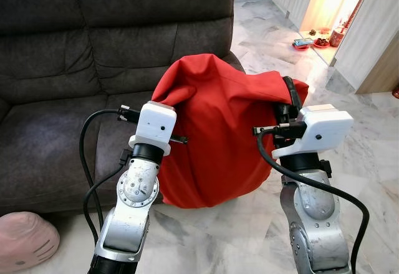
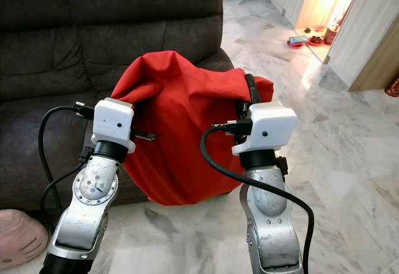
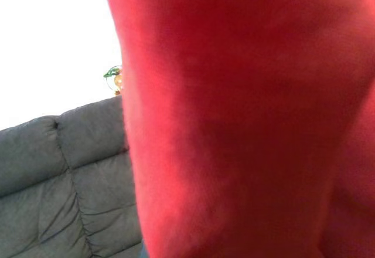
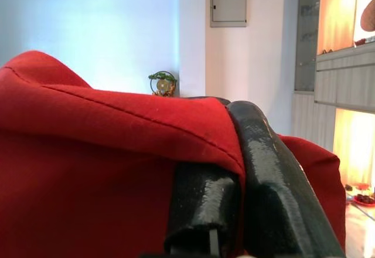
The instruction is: Move the pillow to the sofa from floor
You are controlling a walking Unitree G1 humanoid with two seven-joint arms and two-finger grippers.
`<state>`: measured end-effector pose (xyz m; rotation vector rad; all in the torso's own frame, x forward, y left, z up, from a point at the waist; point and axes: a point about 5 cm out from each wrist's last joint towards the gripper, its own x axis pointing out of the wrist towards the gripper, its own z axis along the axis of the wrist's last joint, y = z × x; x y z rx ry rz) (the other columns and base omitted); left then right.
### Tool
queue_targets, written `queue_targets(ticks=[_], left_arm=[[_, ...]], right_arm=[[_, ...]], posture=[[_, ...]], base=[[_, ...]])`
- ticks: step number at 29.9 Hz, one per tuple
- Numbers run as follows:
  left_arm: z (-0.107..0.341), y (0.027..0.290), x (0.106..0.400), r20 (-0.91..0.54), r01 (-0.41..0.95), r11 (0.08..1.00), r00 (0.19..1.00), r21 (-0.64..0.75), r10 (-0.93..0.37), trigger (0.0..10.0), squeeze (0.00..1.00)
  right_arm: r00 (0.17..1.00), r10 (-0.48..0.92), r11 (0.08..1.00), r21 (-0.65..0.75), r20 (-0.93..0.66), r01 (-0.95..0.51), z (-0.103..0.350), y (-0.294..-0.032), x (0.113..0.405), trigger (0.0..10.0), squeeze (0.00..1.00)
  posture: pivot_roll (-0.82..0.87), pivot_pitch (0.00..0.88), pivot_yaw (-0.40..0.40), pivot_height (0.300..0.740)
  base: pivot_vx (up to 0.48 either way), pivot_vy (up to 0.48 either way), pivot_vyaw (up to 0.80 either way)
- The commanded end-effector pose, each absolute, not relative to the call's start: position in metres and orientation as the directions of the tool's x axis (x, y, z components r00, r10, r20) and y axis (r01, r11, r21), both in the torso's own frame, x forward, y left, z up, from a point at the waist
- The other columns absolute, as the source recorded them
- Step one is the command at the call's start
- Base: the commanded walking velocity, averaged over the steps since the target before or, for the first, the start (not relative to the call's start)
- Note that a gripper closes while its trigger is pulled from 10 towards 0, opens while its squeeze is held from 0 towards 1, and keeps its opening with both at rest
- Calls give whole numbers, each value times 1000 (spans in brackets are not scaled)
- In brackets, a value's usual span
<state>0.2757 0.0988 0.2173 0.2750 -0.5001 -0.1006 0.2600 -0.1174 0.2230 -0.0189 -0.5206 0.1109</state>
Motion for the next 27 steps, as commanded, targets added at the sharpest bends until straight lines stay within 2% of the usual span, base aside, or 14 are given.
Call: queue_targets(ticks=[1, 8, 27], left_arm=[[241, 90, 267, 570, 32, 958, 798, 285, -196, 10000, 0], [244, 91, 268, 579, 18, 958, 793, 288, -189, 10000, 0], [255, 92, 267, 623, -17, 958, 763, 287, -173, 10000, 0]], right_arm=[[787, 147, 988, -52, 599, -145, 248, -109, 251, 10000, 0], [785, 164, 986, -72, 597, -151, 249, -106, 251, 10000, 0], [753, 168, 984, -57, 636, -172, 261, -104, 251, 10000, 0]], posture=[[-115, 73, 44, 739], [-114, 73, 43, 739], [-110, 72, 39, 739]], base=[[0, 0, 0], [0, 0, 0], [283, 0, 0]])
